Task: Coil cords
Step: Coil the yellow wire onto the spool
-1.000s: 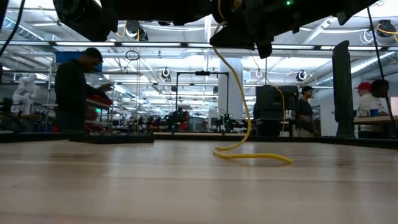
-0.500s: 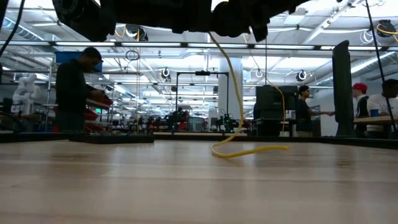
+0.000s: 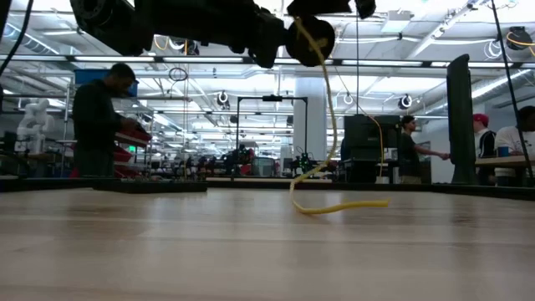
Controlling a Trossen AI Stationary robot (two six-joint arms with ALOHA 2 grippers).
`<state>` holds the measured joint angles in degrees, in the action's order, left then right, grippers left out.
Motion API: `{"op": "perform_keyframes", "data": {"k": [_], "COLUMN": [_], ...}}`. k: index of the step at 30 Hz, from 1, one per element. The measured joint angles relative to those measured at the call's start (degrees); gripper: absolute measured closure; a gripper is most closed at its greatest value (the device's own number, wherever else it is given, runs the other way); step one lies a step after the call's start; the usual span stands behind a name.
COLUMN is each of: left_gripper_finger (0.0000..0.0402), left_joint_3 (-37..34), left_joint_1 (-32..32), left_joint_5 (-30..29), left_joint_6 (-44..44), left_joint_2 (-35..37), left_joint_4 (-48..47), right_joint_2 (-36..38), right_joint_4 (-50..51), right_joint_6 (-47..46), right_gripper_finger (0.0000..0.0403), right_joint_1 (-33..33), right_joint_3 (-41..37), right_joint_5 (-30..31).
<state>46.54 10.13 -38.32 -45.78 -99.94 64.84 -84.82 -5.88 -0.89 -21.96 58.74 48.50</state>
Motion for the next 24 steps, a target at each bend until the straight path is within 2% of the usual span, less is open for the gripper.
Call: {"op": "perform_keyframes", "data": {"k": [10, 17, 24], "left_gripper_finger": [0.04, 0.04, 0.04], "left_joint_3": [0.0, 0.0, 0.0], "left_joint_1": [0.0, 0.1, 0.3], "left_joint_5": [-1.2, -1.3, -0.9], "left_joint_6": [-0.2, -1.5, -1.1], "left_joint_2": [0.0, 0.2, 0.7], "left_joint_4": [-0.9, -1.0, -0.7], "right_joint_2": [6.8, 9.8, 10.8], "right_joint_4": [9.2, 21.7, 30.7], "right_joint_6": [-1.4, -8.2, -15.0], "right_gripper_finger": [0.0402, 0.0402, 0.0402], "right_joint_1": [-4.0, -5.3, -5.3], "right_joint_3": [0.0, 0.0, 0.0], "right_joint_5": [8.1, 14.5, 16.3]}}
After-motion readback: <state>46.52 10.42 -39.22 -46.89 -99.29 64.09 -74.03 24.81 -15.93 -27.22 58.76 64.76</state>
